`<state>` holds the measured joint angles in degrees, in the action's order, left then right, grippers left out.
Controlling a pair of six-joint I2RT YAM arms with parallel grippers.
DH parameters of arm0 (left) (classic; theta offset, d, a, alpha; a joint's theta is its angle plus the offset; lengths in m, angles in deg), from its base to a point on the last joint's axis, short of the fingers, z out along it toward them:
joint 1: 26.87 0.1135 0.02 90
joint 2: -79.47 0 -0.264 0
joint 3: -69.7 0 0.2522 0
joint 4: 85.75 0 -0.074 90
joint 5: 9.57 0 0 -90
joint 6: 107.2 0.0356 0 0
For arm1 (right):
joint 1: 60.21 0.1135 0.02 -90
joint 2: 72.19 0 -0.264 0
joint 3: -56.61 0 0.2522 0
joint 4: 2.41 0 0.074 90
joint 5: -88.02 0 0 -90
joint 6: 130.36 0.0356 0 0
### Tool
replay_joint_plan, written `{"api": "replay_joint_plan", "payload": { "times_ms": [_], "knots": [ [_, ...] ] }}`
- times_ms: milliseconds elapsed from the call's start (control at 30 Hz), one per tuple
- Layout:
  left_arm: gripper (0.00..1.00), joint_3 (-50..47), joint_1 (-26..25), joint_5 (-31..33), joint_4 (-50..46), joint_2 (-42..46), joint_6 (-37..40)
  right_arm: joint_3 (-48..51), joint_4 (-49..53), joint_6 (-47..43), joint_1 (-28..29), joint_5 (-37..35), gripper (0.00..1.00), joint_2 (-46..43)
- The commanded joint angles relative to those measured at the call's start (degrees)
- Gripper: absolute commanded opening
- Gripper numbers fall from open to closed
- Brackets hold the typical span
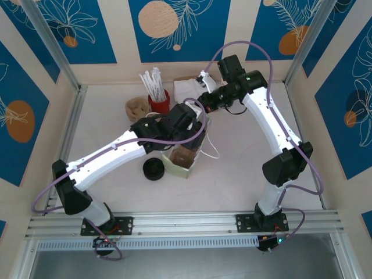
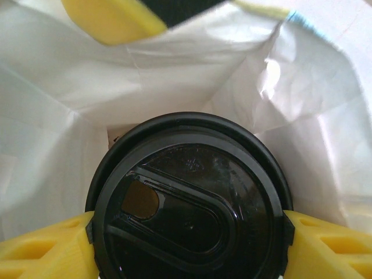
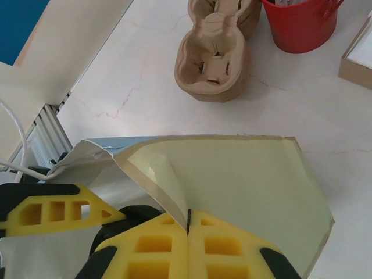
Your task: Pack the takeout coffee
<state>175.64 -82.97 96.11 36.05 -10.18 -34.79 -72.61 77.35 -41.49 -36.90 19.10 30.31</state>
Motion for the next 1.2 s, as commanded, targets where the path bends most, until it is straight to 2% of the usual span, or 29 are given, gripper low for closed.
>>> {"api": "replay_joint_plan", "payload": {
  "times_ms": [0,400,800,1167],
  "knots": [
    [0.72,-2.68,0.29,0.17,0.7,1.35,0.25,0.33,-0.56,1.29,0.43,2.16,0.01,-1.94],
    [0.72,-8.03,0.26,3.65,6.74,0.97,2.32,2.93,-3.57,4.02,0.51,5.15,0.01,-3.36],
    [0.72,-11.82,0.11,5.78,10.96,0.44,3.87,8.99,-6.41,4.99,1.21,7.27,0.01,-8.33],
    [0.72,-11.73,-1.16,9.48,13.37,-0.68,6.3,12.01,-7.67,4.73,1.56,8.14,0.01,-11.14]
  ]
}}
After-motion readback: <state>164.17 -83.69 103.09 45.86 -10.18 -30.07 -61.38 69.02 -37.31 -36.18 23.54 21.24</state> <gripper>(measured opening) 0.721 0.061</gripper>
